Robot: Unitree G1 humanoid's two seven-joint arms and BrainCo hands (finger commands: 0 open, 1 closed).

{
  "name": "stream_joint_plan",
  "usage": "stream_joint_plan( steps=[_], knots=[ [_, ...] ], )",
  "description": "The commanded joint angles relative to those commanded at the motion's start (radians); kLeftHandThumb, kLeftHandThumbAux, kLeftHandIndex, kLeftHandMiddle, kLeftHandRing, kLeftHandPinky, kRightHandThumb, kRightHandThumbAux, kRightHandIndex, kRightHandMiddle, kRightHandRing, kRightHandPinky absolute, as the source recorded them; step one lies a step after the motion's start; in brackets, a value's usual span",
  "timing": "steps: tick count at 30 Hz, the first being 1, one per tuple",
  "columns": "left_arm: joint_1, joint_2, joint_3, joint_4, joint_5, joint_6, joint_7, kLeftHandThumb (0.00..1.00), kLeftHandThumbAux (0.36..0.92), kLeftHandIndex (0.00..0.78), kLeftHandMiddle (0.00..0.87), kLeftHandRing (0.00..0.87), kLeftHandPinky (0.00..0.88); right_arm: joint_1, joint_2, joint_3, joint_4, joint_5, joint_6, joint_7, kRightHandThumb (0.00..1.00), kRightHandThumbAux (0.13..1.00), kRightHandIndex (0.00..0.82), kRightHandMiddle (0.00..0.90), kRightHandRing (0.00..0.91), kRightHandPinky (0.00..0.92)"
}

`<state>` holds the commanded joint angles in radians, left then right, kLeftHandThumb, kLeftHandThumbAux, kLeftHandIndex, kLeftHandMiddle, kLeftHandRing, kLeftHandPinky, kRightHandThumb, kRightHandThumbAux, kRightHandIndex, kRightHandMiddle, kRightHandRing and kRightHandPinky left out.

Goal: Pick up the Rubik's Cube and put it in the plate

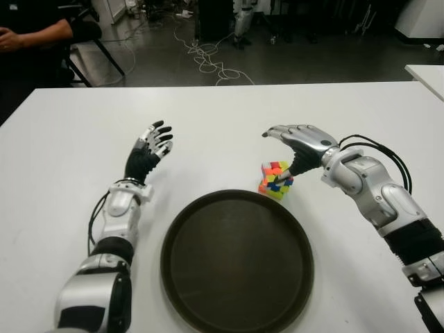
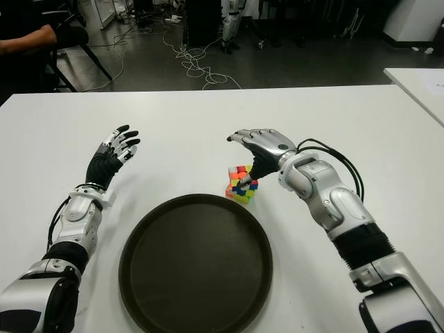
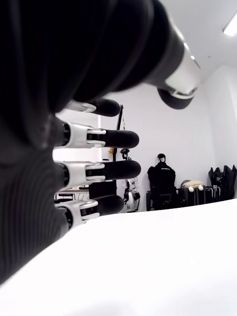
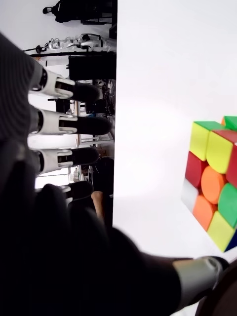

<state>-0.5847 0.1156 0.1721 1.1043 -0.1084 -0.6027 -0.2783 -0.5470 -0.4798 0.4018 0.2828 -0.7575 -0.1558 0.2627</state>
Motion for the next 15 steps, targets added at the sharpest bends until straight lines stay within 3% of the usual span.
stream_joint_plan(
  steps=[15],
  knots=[
    [0.000,0.002,-0.004,0.001,0.009,0.002,0.015,0.036,0.667,0.119,0.187,0.160,0.117,-0.012,0.018,0.009,0.046,0.005,-0.030,-0.003,0.000,0.681,0.116,0.149,0.176,0.189]
  ],
)
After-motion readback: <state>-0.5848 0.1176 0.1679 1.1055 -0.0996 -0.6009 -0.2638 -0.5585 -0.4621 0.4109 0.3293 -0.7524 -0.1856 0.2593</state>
